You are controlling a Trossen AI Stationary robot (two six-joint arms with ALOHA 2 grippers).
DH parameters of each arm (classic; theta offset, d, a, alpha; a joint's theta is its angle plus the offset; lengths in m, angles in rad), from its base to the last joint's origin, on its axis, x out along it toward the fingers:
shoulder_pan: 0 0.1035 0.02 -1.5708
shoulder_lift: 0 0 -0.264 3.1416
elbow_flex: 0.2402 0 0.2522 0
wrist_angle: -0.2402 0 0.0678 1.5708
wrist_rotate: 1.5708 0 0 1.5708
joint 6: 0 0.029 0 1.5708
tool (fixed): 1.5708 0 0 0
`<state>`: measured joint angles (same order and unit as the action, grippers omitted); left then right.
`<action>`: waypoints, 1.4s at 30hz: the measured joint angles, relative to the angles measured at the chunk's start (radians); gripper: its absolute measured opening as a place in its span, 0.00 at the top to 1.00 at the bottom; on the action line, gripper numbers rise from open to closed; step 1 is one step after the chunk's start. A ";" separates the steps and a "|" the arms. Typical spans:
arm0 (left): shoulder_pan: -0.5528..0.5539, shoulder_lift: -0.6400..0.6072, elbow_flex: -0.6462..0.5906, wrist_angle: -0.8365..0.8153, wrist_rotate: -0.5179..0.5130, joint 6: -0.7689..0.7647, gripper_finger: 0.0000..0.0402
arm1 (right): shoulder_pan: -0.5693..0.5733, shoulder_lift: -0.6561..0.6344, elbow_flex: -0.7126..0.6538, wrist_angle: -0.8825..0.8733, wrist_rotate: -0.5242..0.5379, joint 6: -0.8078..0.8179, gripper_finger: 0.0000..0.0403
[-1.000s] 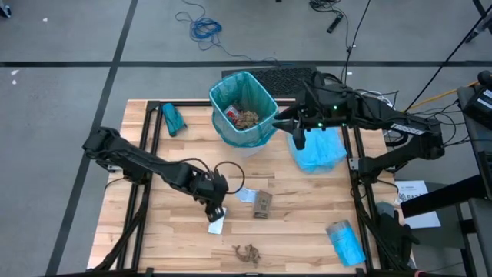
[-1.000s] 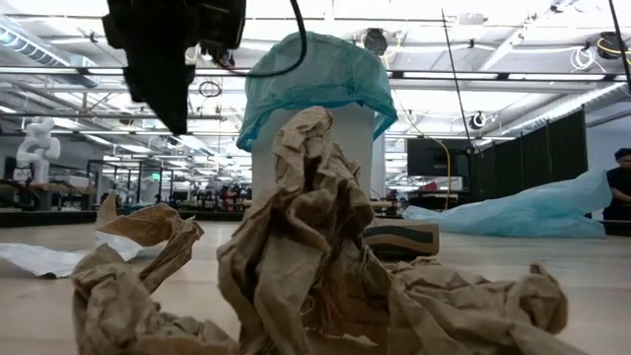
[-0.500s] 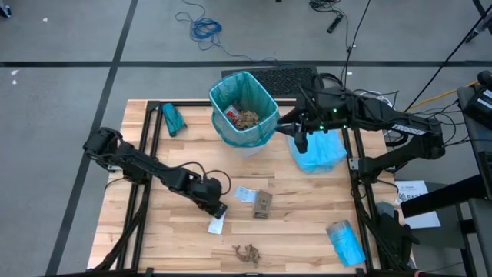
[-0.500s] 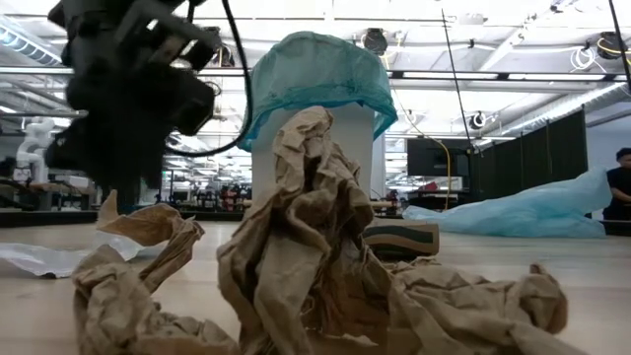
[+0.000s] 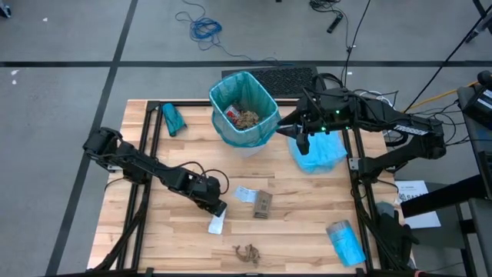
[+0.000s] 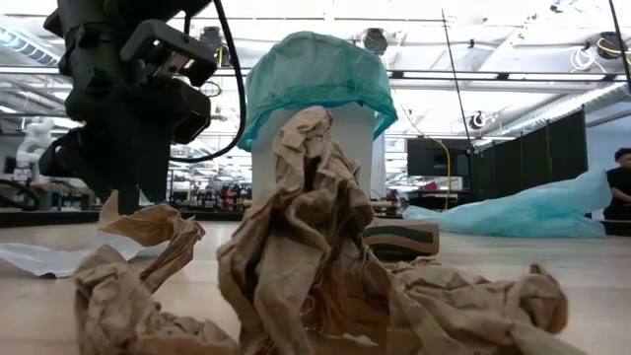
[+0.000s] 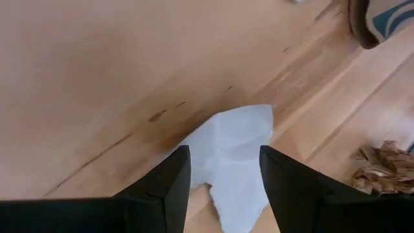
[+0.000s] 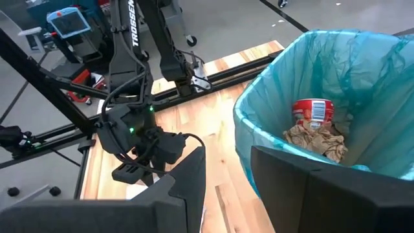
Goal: Place trash/remove bag and relplace
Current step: Put the white paper into the blue trash bag inside the white trash bin
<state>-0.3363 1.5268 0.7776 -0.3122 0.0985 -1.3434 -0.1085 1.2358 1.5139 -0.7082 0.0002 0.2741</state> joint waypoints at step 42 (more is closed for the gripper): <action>-0.031 -0.069 -0.177 0.222 -0.048 -0.118 0.56 | 0.000 -0.021 0.000 0.000 -0.001 0.002 0.71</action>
<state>-0.3669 1.4580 0.6003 -0.0898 0.0509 -1.4610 -0.1085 1.2148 1.5139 -0.7086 -0.0006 0.2760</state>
